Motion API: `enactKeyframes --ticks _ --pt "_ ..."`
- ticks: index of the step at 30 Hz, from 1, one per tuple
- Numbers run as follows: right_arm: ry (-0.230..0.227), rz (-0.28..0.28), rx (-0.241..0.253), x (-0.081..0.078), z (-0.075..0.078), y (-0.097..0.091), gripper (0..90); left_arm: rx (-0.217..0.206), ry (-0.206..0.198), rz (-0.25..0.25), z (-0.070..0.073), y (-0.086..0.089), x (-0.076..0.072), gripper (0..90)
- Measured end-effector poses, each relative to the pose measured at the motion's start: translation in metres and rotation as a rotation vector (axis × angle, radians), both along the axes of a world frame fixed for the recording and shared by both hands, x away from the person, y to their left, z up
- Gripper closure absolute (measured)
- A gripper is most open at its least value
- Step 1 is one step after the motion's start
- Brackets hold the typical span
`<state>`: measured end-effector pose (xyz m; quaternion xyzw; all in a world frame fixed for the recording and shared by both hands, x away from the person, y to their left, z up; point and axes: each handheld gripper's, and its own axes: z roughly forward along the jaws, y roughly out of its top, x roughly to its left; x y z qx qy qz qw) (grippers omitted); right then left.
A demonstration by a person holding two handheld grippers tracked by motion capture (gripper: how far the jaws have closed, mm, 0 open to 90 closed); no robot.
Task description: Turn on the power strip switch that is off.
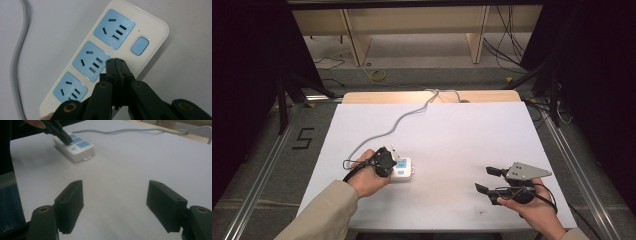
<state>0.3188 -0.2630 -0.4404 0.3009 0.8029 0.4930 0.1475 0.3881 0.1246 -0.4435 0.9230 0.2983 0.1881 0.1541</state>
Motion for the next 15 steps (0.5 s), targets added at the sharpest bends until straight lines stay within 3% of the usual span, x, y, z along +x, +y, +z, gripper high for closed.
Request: enactKeyframes --ticks 15 --pt "-0.001 0.002 -0.002 0.0003 0.0001 -0.0007 30.1 -0.081 0.023 0.037 -0.0003 0.0073 0.0025 90.0"
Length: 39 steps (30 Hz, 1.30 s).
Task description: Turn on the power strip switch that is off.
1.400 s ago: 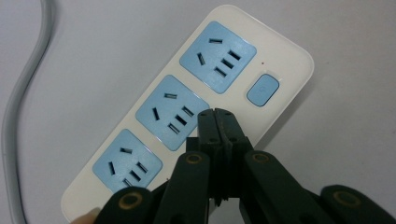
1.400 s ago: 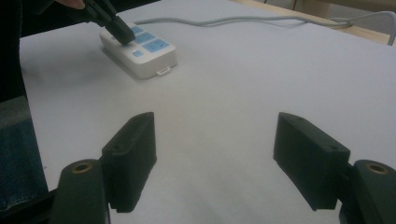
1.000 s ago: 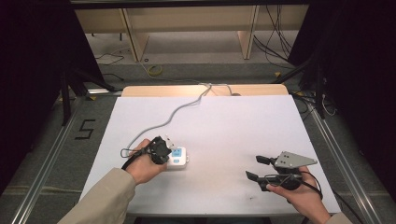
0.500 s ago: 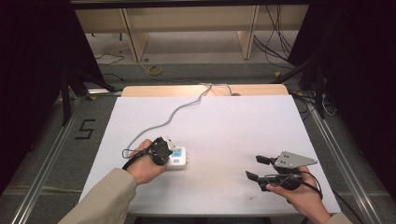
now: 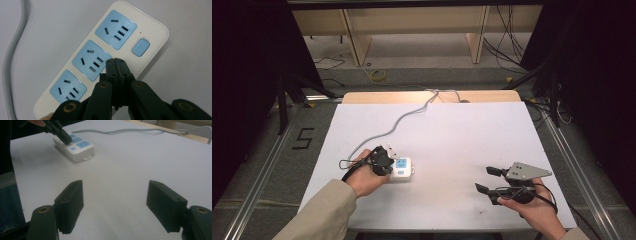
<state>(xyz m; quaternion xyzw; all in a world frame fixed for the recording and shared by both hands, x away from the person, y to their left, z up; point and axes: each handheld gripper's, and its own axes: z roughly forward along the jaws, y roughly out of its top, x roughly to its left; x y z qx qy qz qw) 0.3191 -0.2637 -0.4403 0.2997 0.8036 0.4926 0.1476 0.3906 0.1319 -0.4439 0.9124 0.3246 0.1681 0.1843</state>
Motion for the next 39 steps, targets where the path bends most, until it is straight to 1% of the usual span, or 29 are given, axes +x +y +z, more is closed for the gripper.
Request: enactKeyframes --ticks 2,4,10,14,15,21,25,26,28,32,36,37,38,39 --pt "0.002 0.0 0.0 -0.0002 0.0001 0.0 30.1 -0.004 0.002 0.0 0.0 0.0005 0.0002 90.0" --pt "-0.001 0.001 -0.001 -0.0001 0.0002 -0.0002 30.1 0.002 0.008 -0.007 0.0007 0.0016 0.0007 90.0" --pt "-0.001 0.001 -0.001 0.0 0.0002 -0.0002 30.1 -0.016 0.013 -0.001 0.0005 0.0027 0.0015 90.0" --pt "0.0 0.0 -0.001 0.0 0.0003 -0.0003 30.1 -0.021 0.013 0.0 0.0008 0.0033 0.0017 90.0" --pt "0.0 0.0 -0.001 0.0 0.0003 -0.0003 30.1 -0.026 0.005 0.003 0.0014 0.0033 0.0015 90.0" --pt "-0.001 -0.001 0.001 -0.0002 0.0003 -0.0002 30.1 -0.024 0.01 -0.001 0.0014 0.0038 0.0013 90.0" --pt "-0.001 -0.001 -0.001 0.0 0.0003 -0.0004 30.1 -0.039 0.012 0.004 0.0011 0.0048 0.0016 89.9" --pt "-0.002 0.0 0.0 0.0001 0.0003 -0.0004 30.2 -0.034 0.013 -0.001 0.0014 0.0053 0.0017 89.9" --pt "-0.001 -0.001 0.001 0.0 0.0004 -0.0002 30.1 -0.028 0.01 0.0 0.0015 0.0056 0.0015 89.9" --pt "-0.002 -0.001 0.001 0.0 0.0004 -0.0003 30.1 -0.033 0.004 0.007 0.0011 0.006 0.0009 89.8" --pt "-0.001 -0.001 0.001 -0.0001 0.0004 -0.0003 30.1 -0.055 -0.02 0.019 0.0035 0.0079 0.0007 89.5" --pt "-0.001 -0.001 0.001 -0.0001 0.0004 -0.0003 30.1 -0.067 -0.024 0.028 0.0043 0.0082 0.0004 88.7" --pt "-0.002 -0.001 0.001 0.0 0.0004 -0.0004 30.1 -0.071 -0.029 0.031 0.0049 0.0089 0.0001 85.6" --pt "-0.002 -0.001 0.001 0.0001 0.0004 -0.0004 30.1 -0.07 -0.034 0.034 0.0058 0.0097 -0.0003 85.0"
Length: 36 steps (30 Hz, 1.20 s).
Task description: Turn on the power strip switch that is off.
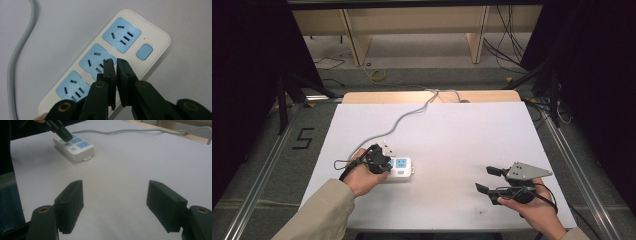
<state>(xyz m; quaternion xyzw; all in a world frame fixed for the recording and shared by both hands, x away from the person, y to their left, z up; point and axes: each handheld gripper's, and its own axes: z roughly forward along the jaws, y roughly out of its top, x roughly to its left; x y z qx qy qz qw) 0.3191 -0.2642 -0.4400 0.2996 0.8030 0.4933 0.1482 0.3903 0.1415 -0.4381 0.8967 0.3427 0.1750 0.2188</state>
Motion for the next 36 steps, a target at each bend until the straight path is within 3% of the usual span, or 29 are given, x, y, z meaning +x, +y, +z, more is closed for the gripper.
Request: enactKeyframes --ticks 9,16,28,33,36 --pt "0.0 0.0 -0.001 0.0 0.0 0.0 30.1 -0.05 -0.075 0.023 0.009 0.007 -0.004 80.3" --pt "0.0 0.0 0.0 0.0 0.0 0.0 30.1 -0.131 -0.171 0.027 0.017 0.013 -0.008 69.2" --pt "0.0 0.0 0.0 0.0 0.0 0.0 30.1 -0.219 -0.301 0.012 0.022 0.023 -0.013 36.8" --pt "0.0 0.0 0.0 0.0 0.0 0.0 30.1 -0.266 -0.313 0.013 0.019 0.028 -0.017 24.5" --pt "-0.001 0.002 0.001 0.0 0.0 0.0 30.1 -0.298 -0.313 0.01 0.019 0.03 -0.02 22.4"
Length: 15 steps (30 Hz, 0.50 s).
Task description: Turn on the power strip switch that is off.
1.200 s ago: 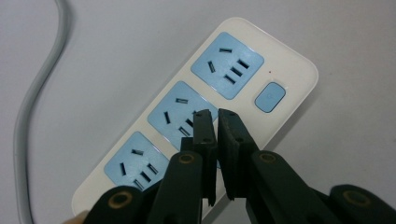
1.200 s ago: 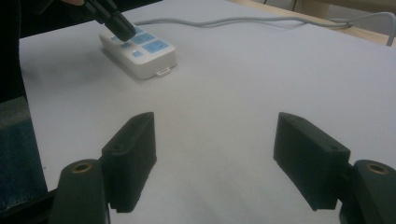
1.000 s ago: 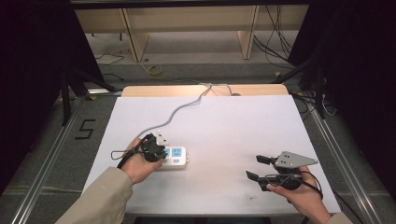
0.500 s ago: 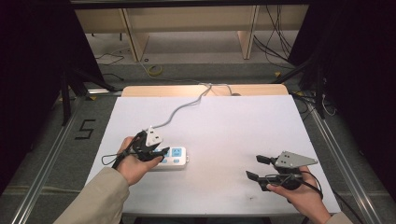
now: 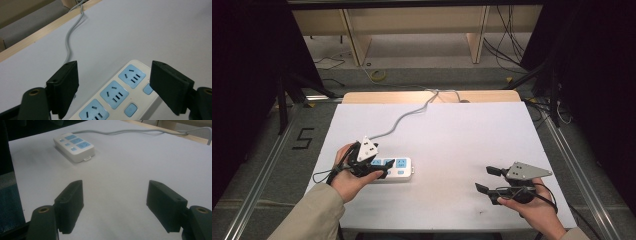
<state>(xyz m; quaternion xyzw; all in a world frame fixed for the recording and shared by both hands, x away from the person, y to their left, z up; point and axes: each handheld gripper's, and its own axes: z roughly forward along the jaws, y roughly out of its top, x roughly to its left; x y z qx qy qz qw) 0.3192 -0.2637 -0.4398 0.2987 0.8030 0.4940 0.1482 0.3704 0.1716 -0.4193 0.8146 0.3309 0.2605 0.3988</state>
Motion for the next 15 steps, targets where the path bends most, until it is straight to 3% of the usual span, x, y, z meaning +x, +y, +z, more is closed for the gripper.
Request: enactKeyframes --ticks 15 --pt "0.002 -0.001 -0.001 0.0 -0.001 0.001 29.3 -0.008 0.008 -0.029 -0.006 0.016 -0.025 18.2"
